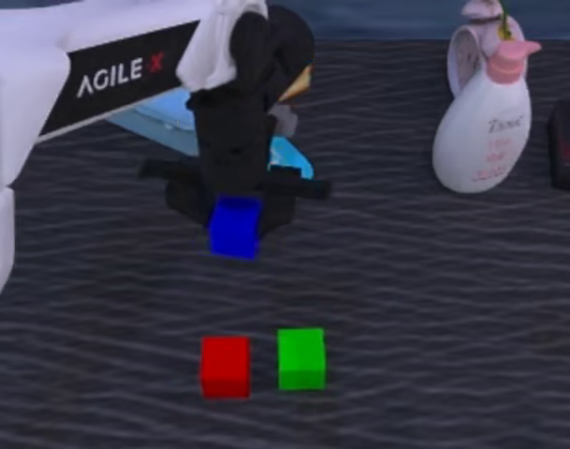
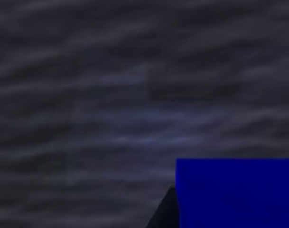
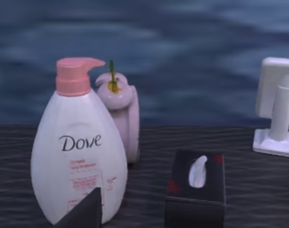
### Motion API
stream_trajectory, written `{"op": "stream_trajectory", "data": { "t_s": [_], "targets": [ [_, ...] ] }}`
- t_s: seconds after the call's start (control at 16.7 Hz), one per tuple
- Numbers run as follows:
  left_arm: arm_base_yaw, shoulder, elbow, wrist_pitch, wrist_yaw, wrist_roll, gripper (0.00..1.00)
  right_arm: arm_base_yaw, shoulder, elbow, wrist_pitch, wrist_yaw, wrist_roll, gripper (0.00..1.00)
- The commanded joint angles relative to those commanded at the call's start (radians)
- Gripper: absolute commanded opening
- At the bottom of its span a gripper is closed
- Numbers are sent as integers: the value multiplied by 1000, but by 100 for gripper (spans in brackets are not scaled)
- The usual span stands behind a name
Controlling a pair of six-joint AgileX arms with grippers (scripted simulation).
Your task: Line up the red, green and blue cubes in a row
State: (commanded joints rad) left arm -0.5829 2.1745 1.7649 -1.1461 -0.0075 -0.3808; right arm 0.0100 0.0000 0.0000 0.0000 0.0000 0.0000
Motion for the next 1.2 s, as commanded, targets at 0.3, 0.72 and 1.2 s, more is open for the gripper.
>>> {"op": "stream_trajectory", "data": {
  "t_s": [0.3, 0.72, 1.2],
  "targets": [
    [-196, 77, 150, -83, -5, -280, 0, 0, 0, 0, 0, 0, 0, 100],
    [-413, 142, 308, -165, -12, -603, 0, 0, 0, 0, 0, 0, 0, 100],
    [-416, 144, 272, -124, -12, -615, 0, 0, 0, 0, 0, 0, 0, 100]
  ]
}}
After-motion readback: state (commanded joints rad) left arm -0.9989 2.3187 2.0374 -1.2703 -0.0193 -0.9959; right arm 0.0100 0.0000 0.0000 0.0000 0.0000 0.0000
